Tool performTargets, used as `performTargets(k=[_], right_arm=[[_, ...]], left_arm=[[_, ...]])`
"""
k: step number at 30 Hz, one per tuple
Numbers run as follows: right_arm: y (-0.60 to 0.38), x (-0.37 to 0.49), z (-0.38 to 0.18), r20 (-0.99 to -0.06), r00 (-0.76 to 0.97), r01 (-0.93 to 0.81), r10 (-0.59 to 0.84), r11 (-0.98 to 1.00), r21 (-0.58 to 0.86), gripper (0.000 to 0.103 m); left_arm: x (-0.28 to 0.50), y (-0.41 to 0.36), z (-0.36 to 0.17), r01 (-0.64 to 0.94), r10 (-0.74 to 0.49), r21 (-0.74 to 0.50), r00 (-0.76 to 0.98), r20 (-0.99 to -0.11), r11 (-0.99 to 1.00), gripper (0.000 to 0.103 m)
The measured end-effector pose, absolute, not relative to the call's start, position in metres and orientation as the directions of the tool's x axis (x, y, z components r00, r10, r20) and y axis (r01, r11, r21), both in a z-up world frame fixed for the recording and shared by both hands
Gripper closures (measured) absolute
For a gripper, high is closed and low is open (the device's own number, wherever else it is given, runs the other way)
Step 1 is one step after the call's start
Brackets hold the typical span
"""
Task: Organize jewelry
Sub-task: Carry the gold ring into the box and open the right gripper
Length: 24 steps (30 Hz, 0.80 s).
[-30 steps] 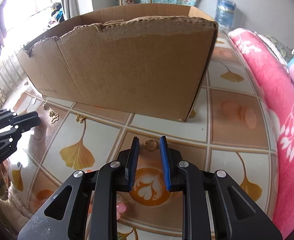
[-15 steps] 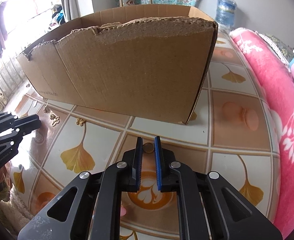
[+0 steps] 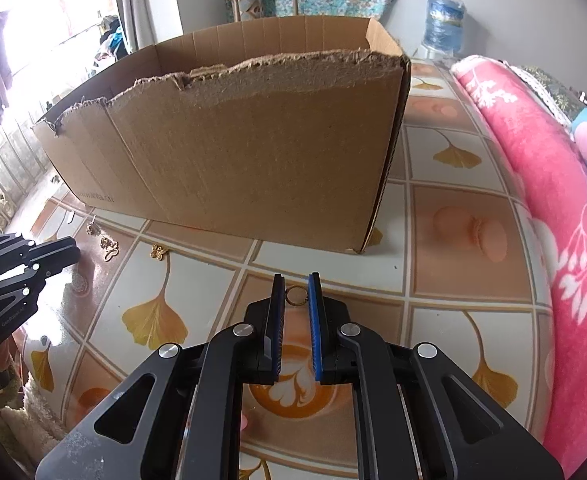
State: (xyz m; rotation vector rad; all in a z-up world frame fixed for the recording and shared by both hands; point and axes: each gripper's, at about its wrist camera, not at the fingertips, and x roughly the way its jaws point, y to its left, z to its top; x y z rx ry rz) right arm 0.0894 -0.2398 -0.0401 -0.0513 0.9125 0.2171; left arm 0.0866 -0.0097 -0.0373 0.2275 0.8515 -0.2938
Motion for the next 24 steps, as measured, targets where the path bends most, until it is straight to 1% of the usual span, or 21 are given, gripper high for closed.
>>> performTargets(k=[5, 10, 15, 16, 20, 22, 24], right_arm=[[-0.239, 0.081, -0.032, -0.772, 0.613, -0.212, 0.168, 0.976, 0.044, 0.094], [-0.239, 0.07, -0.012, -0.745, 0.642, -0.218, 0.18, 0.975, 0.047, 0.094], [-0.232, 0.055, 0.02, -0.693, 0.686, -0.252, 0.223, 0.966, 0.061, 0.094], [-0.229, 0.051, 0.032, -0.671, 0.702, -0.267, 0.24, 0.961, 0.065, 0.094], [-0.218, 0.054, 0.071, -0.604, 0.735, -0.333, 0.309, 0.94, 0.074, 0.094], [-0.212, 0.06, 0.089, -0.581, 0.738, -0.37, 0.343, 0.926, 0.078, 0.094], [-0.209, 0.076, 0.107, -0.568, 0.73, -0.407, 0.38, 0.909, 0.085, 0.094]], left_arm=[[0.08, -0.011, -0.027, 0.343, -0.158, 0.1, 0.647, -0.746, 0.934, 0.094], [0.07, -0.011, -0.008, 0.34, -0.164, 0.11, 0.682, -0.713, 0.934, 0.094], [0.057, -0.009, 0.029, 0.351, -0.187, 0.129, 0.735, -0.651, 0.928, 0.094], [0.056, -0.009, 0.038, 0.356, -0.199, 0.126, 0.744, -0.638, 0.926, 0.094], [0.053, -0.013, 0.082, 0.386, -0.246, 0.155, 0.799, -0.549, 0.909, 0.094], [0.06, -0.016, 0.1, 0.41, -0.28, 0.152, 0.806, -0.522, 0.899, 0.094], [0.072, -0.017, 0.112, 0.427, -0.302, 0.14, 0.801, -0.516, 0.893, 0.094]])
